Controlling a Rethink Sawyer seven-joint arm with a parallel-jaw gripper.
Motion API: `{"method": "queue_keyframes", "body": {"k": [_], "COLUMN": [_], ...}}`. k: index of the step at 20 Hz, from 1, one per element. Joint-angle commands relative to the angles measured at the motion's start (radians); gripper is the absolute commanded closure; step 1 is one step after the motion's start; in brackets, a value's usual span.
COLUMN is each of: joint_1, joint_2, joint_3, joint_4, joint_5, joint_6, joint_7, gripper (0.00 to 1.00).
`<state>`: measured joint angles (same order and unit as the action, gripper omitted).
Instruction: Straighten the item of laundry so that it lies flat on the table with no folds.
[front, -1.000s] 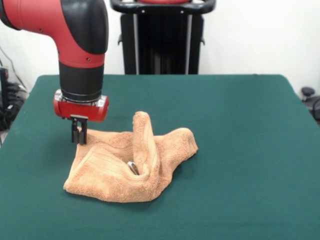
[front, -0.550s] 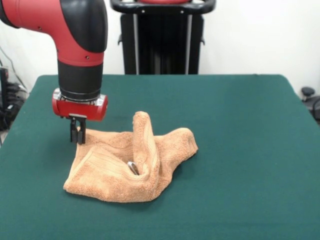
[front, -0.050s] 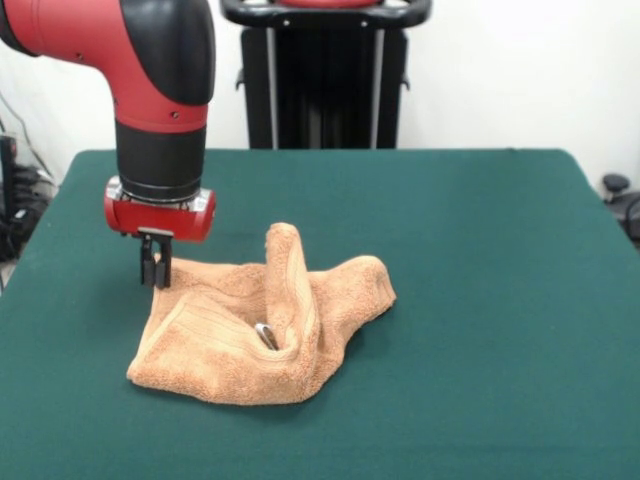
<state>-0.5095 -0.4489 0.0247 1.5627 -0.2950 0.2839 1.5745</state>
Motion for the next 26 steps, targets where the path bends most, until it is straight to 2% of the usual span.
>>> {"method": "queue_keyframes", "body": {"k": [1, 16, 17, 26], "joint_1": [0.043, 0.048, 0.048, 0.058], "joint_2": [0.060, 0.050, 0.050, 0.048], "joint_3": [0.070, 0.062, 0.061, 0.047], "joint_4": [0.081, 0.087, 0.089, 0.090], "joint_5": [-0.047, -0.049, -0.049, -0.048], "joint_6": [-0.040, -0.047, -0.054, -0.078], "joint_7": [0.088, 0.094, 0.097, 0.110], "gripper": [1.00, 1.00, 0.00, 0.00]}}
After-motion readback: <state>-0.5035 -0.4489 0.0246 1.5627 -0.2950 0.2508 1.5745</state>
